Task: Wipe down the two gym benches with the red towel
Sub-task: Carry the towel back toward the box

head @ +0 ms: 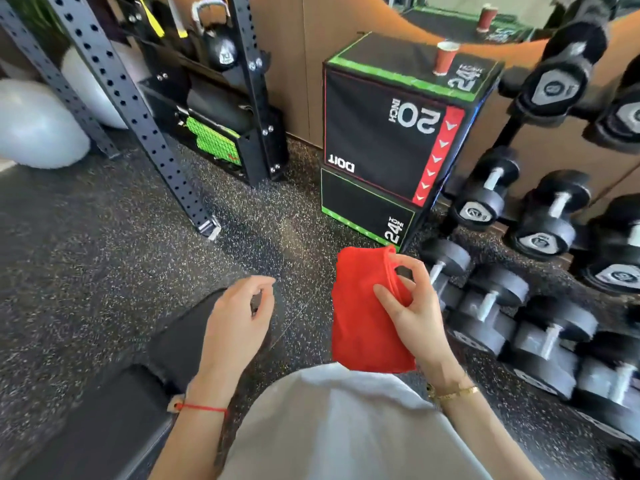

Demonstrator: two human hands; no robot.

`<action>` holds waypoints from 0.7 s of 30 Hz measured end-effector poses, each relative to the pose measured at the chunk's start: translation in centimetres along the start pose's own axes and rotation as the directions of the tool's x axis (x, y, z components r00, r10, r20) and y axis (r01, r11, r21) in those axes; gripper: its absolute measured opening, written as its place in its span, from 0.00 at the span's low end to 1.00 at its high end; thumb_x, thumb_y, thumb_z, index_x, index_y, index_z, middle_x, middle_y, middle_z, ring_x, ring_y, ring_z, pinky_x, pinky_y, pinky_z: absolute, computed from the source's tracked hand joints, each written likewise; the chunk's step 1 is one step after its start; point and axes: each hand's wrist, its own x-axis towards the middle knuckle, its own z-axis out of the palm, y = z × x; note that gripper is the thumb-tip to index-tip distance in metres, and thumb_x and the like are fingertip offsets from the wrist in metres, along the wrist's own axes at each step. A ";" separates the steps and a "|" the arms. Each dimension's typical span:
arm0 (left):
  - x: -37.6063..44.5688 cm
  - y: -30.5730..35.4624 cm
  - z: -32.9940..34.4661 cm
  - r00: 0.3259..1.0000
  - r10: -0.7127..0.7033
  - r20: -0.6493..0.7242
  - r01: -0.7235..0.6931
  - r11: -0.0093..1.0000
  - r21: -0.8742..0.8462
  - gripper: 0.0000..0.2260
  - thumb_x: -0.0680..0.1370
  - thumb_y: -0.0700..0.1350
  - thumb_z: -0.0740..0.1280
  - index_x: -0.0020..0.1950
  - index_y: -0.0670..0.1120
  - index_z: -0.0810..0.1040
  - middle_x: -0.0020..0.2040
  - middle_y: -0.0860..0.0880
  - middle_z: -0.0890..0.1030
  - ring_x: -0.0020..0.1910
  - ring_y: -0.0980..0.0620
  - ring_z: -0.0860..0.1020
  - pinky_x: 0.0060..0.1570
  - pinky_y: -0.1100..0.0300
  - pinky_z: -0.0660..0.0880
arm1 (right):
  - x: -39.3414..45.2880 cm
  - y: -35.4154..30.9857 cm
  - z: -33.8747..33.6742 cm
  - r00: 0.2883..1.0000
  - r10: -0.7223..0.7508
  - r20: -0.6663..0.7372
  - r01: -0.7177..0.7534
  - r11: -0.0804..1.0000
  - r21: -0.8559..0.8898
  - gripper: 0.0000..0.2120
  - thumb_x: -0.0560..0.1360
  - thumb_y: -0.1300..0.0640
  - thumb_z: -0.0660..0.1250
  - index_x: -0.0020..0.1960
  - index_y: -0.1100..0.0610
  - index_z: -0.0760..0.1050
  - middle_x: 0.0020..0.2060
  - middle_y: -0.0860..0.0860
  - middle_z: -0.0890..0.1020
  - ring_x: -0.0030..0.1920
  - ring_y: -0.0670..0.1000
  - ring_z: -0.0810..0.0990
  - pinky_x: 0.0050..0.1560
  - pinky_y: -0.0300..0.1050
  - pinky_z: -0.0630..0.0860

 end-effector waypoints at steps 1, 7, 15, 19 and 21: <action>2.2 -0.2 -0.1 1.000 0.002 -0.007 -0.002 1.000 -0.005 0.09 0.80 0.46 0.64 0.59 0.53 0.79 0.54 0.57 0.82 0.49 0.55 0.80 0.52 0.53 0.78 | 2.3 -0.3 0.6 1.000 -0.012 -0.002 0.012 1.000 0.004 0.19 0.75 0.65 0.69 0.61 0.49 0.71 0.45 0.52 0.86 0.45 0.52 0.85 0.45 0.55 0.82; 12.8 -2.2 -0.7 0.999 -0.026 -0.036 0.025 0.999 -0.041 0.09 0.80 0.48 0.62 0.59 0.55 0.78 0.54 0.58 0.81 0.40 0.58 0.78 0.44 0.60 0.73 | 12.9 -0.9 4.3 1.000 -0.006 0.017 0.006 1.000 -0.025 0.20 0.74 0.64 0.70 0.60 0.47 0.71 0.47 0.52 0.86 0.46 0.52 0.85 0.49 0.60 0.81; 27.8 -5.3 0.5 1.000 -0.026 -0.007 0.025 0.999 -0.030 0.09 0.80 0.44 0.64 0.58 0.51 0.80 0.52 0.55 0.83 0.50 0.53 0.80 0.49 0.58 0.74 | 25.6 -0.4 9.5 0.998 0.040 -0.038 -0.043 0.995 -0.092 0.20 0.74 0.62 0.71 0.60 0.46 0.71 0.47 0.50 0.86 0.46 0.50 0.85 0.49 0.58 0.81; 38.1 -6.8 0.8 0.997 0.039 0.062 -0.038 0.999 -0.030 0.10 0.81 0.47 0.62 0.60 0.52 0.79 0.55 0.56 0.82 0.53 0.55 0.79 0.52 0.57 0.76 | 33.7 -0.9 13.2 0.992 0.016 -0.125 -0.026 0.996 -0.081 0.19 0.74 0.62 0.71 0.60 0.47 0.71 0.46 0.49 0.86 0.45 0.47 0.85 0.46 0.48 0.80; 43.4 -7.4 0.4 0.992 0.089 0.094 -0.088 0.996 -0.014 0.10 0.81 0.47 0.62 0.61 0.52 0.79 0.56 0.56 0.81 0.55 0.56 0.79 0.54 0.61 0.74 | 37.8 -1.4 15.4 0.987 0.017 -0.157 -0.023 0.999 -0.039 0.19 0.74 0.63 0.71 0.60 0.47 0.71 0.45 0.50 0.86 0.45 0.47 0.85 0.44 0.43 0.79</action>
